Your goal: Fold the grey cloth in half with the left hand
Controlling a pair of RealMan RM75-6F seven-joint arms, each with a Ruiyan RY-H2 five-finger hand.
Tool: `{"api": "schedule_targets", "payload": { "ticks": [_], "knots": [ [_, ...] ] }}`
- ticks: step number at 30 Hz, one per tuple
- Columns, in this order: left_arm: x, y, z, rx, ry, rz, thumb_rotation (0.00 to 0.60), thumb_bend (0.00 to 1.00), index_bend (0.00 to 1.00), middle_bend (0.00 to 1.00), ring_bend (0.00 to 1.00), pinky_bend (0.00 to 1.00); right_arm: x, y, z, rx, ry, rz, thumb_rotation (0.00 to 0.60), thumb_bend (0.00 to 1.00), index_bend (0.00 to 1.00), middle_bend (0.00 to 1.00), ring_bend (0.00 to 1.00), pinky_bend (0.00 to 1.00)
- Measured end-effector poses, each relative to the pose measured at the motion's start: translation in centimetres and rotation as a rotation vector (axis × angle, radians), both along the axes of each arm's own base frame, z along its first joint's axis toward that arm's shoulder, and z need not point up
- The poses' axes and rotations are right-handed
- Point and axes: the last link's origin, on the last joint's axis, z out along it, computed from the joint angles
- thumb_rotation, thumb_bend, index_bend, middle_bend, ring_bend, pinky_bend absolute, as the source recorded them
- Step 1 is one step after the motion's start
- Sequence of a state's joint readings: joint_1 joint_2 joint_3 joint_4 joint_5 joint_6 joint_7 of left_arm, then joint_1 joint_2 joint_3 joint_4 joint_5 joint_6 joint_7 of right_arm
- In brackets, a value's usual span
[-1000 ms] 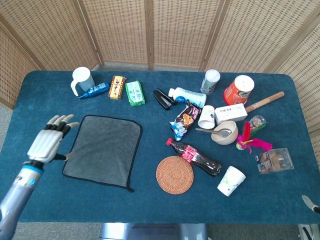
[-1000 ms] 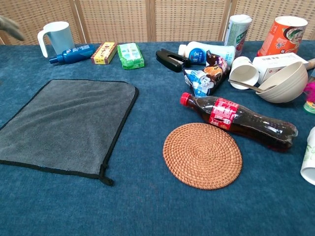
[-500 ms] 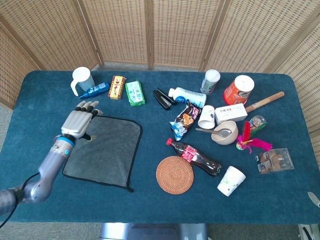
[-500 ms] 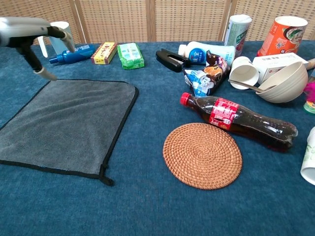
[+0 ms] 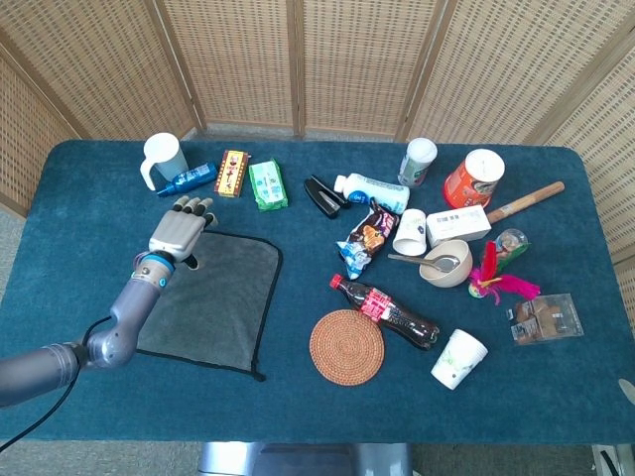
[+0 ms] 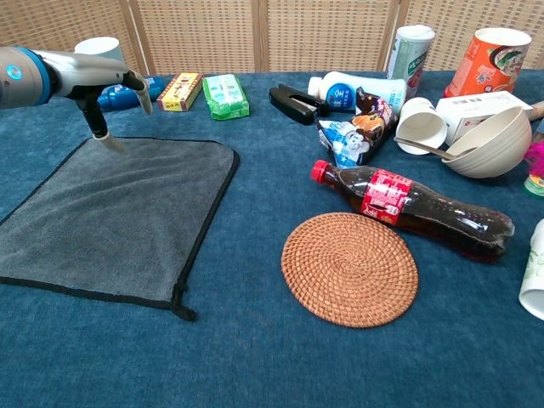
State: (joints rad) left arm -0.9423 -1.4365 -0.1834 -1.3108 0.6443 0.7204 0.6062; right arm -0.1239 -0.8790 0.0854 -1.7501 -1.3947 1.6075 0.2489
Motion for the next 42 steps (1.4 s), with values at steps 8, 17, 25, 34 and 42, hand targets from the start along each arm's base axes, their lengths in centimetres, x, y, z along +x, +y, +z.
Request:
{"api": "schedule_targets", "payload": {
  "ticks": [8,17,25,34,42],
  "knots": [
    [0.4,0.9,-1.1,-0.023,0.055,0.000,0.600,0.23,0.27,0.00,0.00,0.00,-0.1,-0.2,-0.2,0.010,0.005,-0.006,0.600,0.00,0.00,0.00,0.00,0.00],
    [1.5,1.9,-2.0,-0.029,0.092,-0.008,0.600,0.24,0.27,0.00,0.00,0.00,0.0,-0.1,-0.1,0.002,0.005,-0.004,0.600,0.00,0.00,0.00,0.00,0.00],
    [2.2,2.5,-2.9,-0.054,0.130,-0.003,0.600,0.24,0.28,0.00,0.00,0.00,0.0,0.0,0.0,-0.003,0.005,-0.003,0.600,0.00,0.00,0.00,0.00,0.00],
    [2.3,2.6,-3.7,-0.079,0.172,0.016,0.600,0.24,0.28,0.00,0.00,0.00,0.1,0.0,0.0,-0.003,0.004,0.002,0.600,0.00,0.00,0.00,0.00,0.00],
    [2.2,2.6,-3.8,-0.081,0.190,0.023,0.600,0.24,0.28,0.00,0.00,0.00,0.3,0.1,-0.1,-0.001,0.003,0.009,0.600,0.00,0.00,0.00,0.00,0.00]
  ]
}}
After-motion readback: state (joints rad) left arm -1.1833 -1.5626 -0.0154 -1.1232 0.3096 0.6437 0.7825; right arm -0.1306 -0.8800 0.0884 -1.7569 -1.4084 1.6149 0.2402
